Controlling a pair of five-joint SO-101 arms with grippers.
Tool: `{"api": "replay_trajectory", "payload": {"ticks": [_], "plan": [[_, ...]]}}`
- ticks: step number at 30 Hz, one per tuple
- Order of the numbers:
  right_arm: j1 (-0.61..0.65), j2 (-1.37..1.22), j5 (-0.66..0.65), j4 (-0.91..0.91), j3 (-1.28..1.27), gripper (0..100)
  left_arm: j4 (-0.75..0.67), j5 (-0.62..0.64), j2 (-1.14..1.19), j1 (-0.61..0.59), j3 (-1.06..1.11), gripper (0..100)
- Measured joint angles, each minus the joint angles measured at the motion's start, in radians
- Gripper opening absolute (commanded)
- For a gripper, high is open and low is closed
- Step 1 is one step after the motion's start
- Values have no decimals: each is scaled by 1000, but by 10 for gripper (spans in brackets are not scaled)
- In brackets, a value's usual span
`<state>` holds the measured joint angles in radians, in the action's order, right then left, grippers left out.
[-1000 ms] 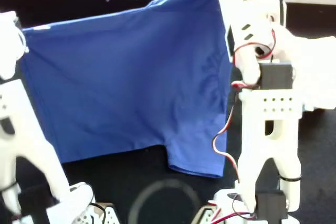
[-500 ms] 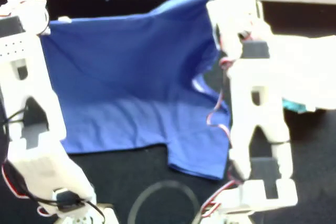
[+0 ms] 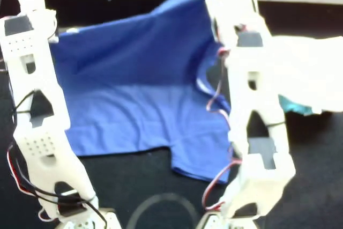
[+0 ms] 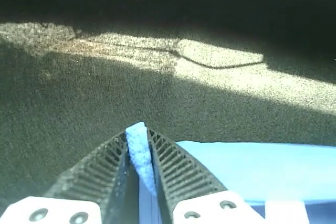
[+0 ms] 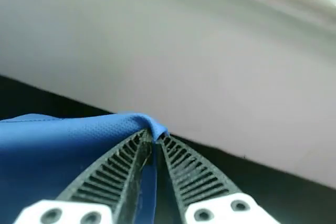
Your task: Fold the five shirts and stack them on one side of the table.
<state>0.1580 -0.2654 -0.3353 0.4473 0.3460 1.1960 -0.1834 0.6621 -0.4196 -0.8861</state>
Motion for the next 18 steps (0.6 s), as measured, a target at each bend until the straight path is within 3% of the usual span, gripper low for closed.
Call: {"api": "replay_trajectory", "payload": {"ticks": [18], "plan": [[0, -637, 0, -43, 502, 6, 12, 0, 124, 2, -11, 9]]}}
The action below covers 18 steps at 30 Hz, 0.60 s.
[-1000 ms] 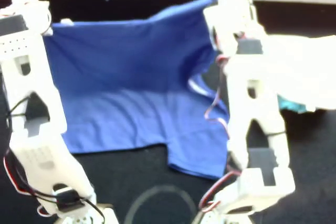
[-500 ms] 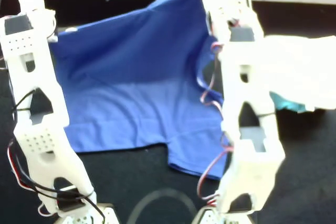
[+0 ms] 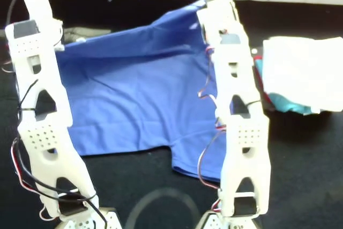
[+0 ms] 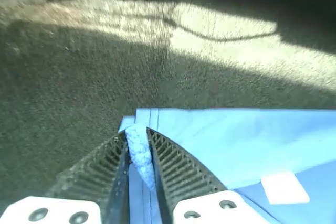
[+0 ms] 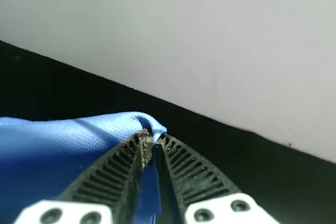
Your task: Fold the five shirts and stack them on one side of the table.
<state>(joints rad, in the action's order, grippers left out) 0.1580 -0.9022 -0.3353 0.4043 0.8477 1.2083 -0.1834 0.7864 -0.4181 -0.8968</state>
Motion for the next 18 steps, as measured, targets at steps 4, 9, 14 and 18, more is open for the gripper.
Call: {"api": "replay_trajectory", "payload": {"ticks": [4, 9, 14, 18], "plan": [[0, -49, 0, 31, 77, 6, 0, 0, 34, 2, 0, 9], [8, -54, 0, 267, 91, 6, 5, 0, 37, 17, 0, 9], [8, -58, 0, 548, 190, 6, 83, 0, 37, 23, 0, 9], [8, -60, 0, 755, 238, 6, 198, 0, 37, 23, 0, 9]]}}
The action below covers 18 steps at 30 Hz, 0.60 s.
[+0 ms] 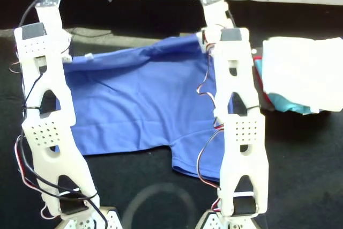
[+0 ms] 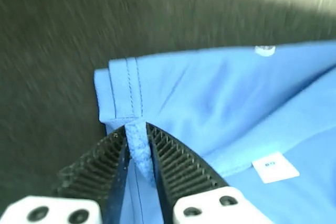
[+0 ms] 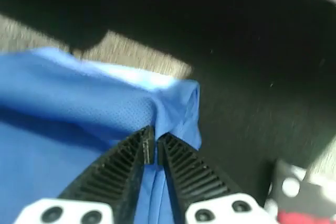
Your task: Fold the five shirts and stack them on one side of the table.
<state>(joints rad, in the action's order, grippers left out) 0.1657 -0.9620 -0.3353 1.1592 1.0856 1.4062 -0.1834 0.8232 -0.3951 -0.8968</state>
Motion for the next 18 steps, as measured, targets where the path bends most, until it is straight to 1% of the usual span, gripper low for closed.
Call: {"api": "replay_trajectory", "payload": {"ticks": [4, 7, 10, 12, 18], "plan": [[0, 0, 0, 199, 52, 6, 103, 0, 0, 0, 0, 9], [0, 2, 0, 264, 57, 6, 163, 0, 0, 0, 0, 9], [0, -5, 0, 264, 38, 6, 210, 0, 0, 0, 0, 9], [0, -28, 0, 232, 14, 6, 226, 0, 0, 0, 0, 9], [-14, -112, 0, 178, -5, 6, 233, 0, 31, 0, 0, 9]]}}
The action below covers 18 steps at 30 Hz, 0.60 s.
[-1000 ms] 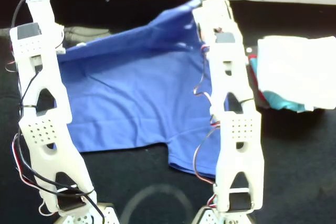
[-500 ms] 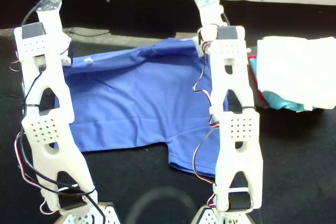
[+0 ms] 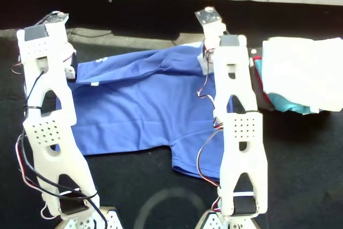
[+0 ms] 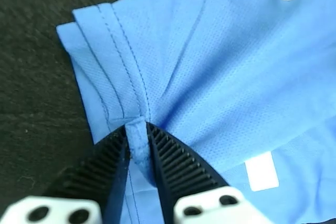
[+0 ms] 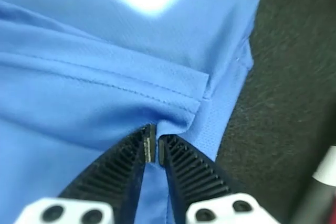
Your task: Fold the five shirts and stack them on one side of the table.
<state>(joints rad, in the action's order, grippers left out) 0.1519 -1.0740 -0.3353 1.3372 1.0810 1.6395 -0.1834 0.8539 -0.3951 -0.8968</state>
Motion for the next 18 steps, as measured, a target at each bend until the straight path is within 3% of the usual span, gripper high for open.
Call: {"api": "replay_trajectory", "payload": {"ticks": [4, 11, 18], "plan": [[-3, 2, 0, 78, 89, 6, 60, 0, 0, 0, 0, 9], [-6, 2, 0, 370, 413, 6, 115, 0, -91, 0, 52, 9], [-26, 6, 60, 416, 545, 6, 115, -48, -232, 0, 275, 9]]}}
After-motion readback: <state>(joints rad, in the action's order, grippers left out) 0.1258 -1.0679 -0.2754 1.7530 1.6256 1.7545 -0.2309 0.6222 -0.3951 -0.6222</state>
